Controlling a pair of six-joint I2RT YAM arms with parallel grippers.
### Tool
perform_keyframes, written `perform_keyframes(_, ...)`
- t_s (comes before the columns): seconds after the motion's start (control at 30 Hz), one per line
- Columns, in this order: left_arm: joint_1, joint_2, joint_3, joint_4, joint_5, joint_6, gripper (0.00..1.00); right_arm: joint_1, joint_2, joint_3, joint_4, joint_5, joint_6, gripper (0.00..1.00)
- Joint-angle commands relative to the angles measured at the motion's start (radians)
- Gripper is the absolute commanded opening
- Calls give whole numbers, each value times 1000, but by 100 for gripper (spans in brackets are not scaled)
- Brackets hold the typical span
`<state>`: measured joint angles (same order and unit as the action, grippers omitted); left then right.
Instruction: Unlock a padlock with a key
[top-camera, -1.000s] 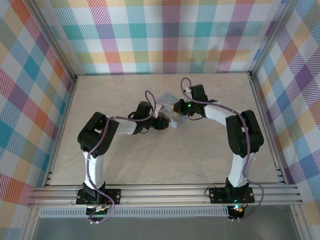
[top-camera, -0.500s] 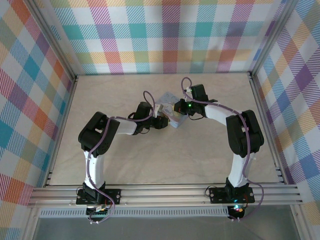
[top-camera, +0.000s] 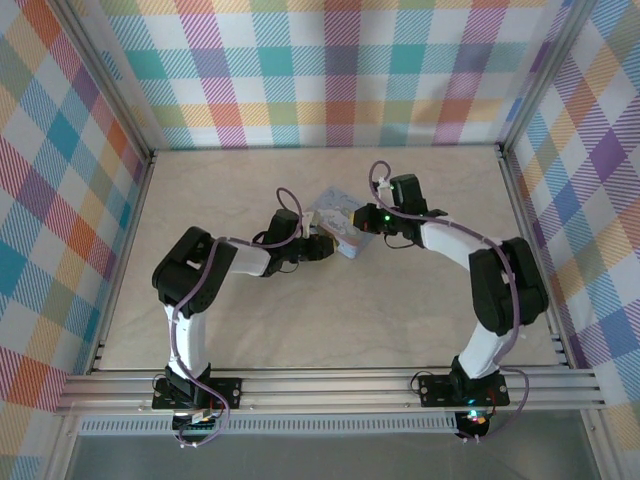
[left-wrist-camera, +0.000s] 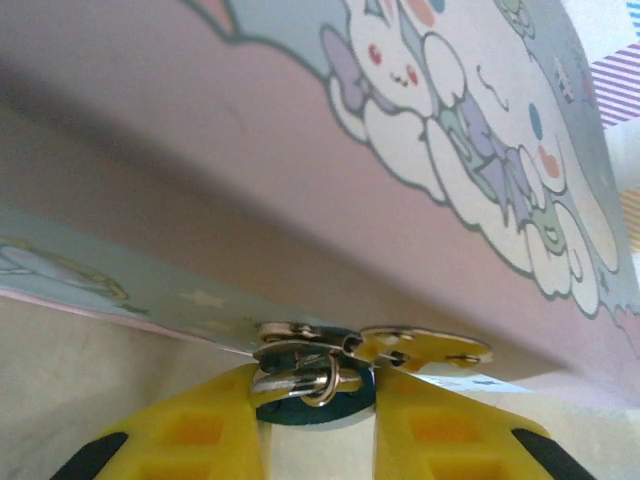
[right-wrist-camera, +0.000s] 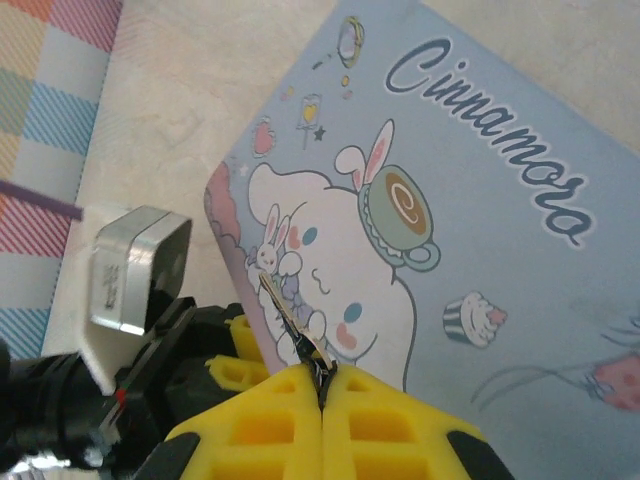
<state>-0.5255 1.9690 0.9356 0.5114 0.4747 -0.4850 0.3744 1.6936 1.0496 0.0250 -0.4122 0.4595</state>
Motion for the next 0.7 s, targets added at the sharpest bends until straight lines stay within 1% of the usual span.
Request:
perform_keyframes(0.0,-19,-69,-10,63,42,-104,26,6,-87,-77,80,-1,-70,0)
perform_keyframes(0.17,-31,-97,-6,18,61,-179,25,26,-202,-232,140,19,-119,0)
perform_keyframes(0.27,-39,-117,2,-23,64,-197,24,63,-268,-309,151,66,-156,0)
perform_keyframes(0.4,-46,-137,15,-61,64,-232,24,103,-333,-407,203,127,-159,0)
perform_keyframes(0.53,-52,-142,35,-97,66,-292,23,139,-353,-476,252,179,-158,0)
perform_keyframes(0.67,-59,-154,47,-111,58,-312,23,159,-324,-506,291,198,-145,0)
